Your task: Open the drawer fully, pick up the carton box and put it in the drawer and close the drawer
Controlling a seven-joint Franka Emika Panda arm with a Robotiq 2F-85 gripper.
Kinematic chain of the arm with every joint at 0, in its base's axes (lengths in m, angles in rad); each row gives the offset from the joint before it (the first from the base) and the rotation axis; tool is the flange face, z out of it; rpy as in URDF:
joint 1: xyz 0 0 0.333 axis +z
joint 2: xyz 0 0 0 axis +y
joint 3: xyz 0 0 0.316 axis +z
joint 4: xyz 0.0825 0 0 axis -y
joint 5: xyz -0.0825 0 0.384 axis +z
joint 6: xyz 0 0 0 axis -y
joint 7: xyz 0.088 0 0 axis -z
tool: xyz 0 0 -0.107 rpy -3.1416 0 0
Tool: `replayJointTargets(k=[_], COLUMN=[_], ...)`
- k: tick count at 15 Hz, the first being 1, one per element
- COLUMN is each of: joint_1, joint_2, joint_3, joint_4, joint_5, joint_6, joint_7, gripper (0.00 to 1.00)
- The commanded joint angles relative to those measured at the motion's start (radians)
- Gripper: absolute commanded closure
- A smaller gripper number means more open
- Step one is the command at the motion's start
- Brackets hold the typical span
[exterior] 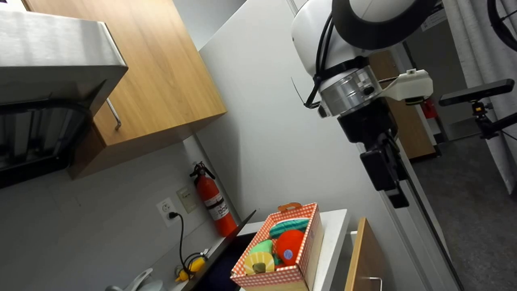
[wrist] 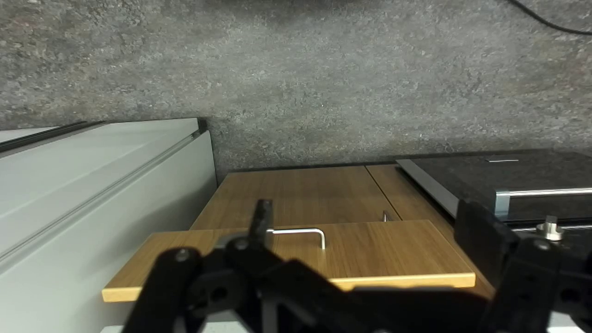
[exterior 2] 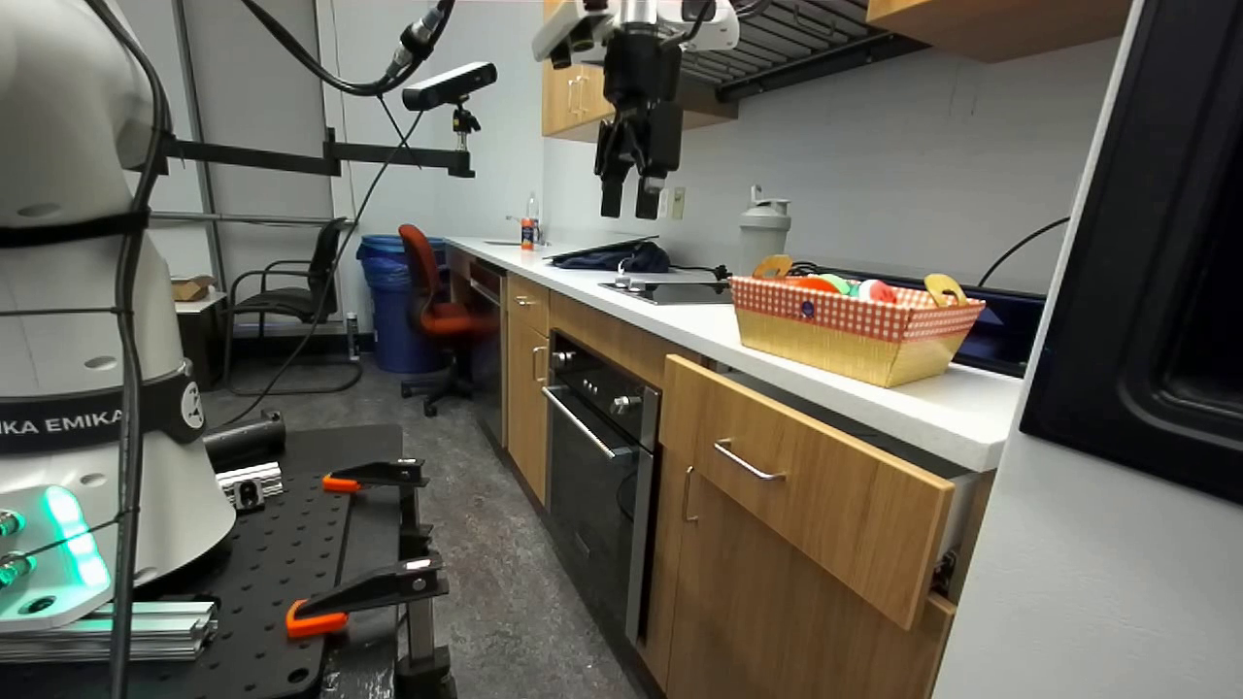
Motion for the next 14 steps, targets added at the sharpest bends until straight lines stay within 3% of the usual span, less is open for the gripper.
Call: replayJointTargets(k=[1,14], joint_1=[0.005,0.011], joint_2=[0.0,0.065], joint_3=[-0.005,0.004], joint_4=[0.001,0.013], joint_5=[-0.002,-0.014], joint_6=[-0.002,0.035], joint_7=[0.001,-0.004], gripper=[0.0,0.0])
